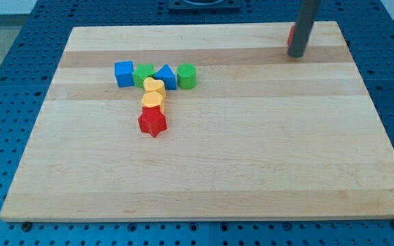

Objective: Move your arm towards the bottom center

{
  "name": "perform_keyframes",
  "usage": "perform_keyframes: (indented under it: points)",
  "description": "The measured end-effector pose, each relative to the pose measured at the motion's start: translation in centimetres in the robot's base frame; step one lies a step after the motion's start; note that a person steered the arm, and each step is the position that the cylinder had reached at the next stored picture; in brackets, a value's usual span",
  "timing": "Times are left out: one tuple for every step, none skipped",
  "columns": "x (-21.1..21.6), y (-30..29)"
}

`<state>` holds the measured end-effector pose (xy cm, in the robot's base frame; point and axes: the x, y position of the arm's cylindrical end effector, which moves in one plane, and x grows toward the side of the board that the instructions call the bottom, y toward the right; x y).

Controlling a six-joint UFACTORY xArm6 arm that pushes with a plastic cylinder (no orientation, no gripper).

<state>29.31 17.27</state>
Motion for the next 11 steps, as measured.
perform_keyframes:
  points:
    - [-2.1, 0.2]
    - [-3.2, 2.7]
    - [-3.0, 2.9]
    - [3.3, 2.7]
    - [14.7, 1.8]
    - [24.9, -1.1]
    - [32.4, -4.4]
    - [32.4, -10.0]
    - [30.3, -18.4]
    - [26.0, -26.8]
    - [22.1, -31.4]
